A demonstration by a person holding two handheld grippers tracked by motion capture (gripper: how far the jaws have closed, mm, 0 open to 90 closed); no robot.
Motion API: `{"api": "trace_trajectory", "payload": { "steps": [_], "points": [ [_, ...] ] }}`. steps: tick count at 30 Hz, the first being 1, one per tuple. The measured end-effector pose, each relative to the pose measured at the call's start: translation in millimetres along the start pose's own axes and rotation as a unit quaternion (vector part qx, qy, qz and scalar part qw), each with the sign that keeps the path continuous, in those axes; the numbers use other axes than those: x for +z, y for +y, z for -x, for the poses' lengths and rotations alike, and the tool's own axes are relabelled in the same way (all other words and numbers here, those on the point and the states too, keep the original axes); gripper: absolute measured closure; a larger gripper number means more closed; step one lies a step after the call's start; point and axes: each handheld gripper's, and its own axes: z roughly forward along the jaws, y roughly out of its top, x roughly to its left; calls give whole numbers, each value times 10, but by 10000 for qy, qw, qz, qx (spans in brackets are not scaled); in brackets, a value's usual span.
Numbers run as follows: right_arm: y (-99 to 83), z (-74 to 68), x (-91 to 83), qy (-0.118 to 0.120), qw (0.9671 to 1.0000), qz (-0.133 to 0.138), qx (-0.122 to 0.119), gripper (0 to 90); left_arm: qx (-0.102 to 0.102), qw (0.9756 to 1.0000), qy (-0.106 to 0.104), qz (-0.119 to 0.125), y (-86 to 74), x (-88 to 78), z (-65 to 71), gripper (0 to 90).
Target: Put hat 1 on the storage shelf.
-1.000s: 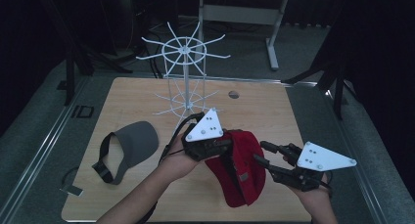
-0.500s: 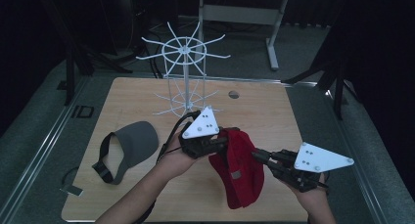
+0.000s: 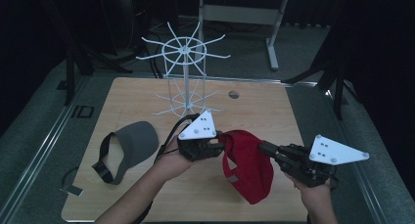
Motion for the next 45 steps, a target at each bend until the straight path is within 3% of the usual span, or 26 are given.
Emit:
{"api": "trace_trajectory", "payload": {
  "steps": [4, 7, 11, 22, 26, 31, 35, 45],
  "points": [
    [8, 10, -1, -13, 10000, -24, 24, 888, 26, 10000, 7, -47, -47, -18, -9, 656],
    [6, -4, 29, -56, 9999, -81, -30, 888, 93, 9998, 88, -133, -94, -41, 11, 627],
    [7, -2, 50, -84, 9999, -125, 9, 888, 34, 9998, 203, -4, -161, -149, 34, 594],
    [59, -53, 75, 20, 9998, -169, -70, 888, 67, 9996, 259, 86, -215, -354, 125, 551],
    [62, -62, 77, 61, 9998, -189, -67, 888, 105, 9992, 365, 77, -248, -421, 147, 542],
    [54, -58, 73, 60, 9998, -180, -16, 887, 63, 9991, 400, 100, -271, -461, 145, 539],
    [61, -16, 14, 57, 9999, -93, 80, 887, -91, 9983, 563, 116, -321, -515, 97, 554],
    [95, 159, -92, -485, 9984, -35, 302, 887, -265, 9963, 788, 226, -527, -583, 74, 554]
  ]
}}
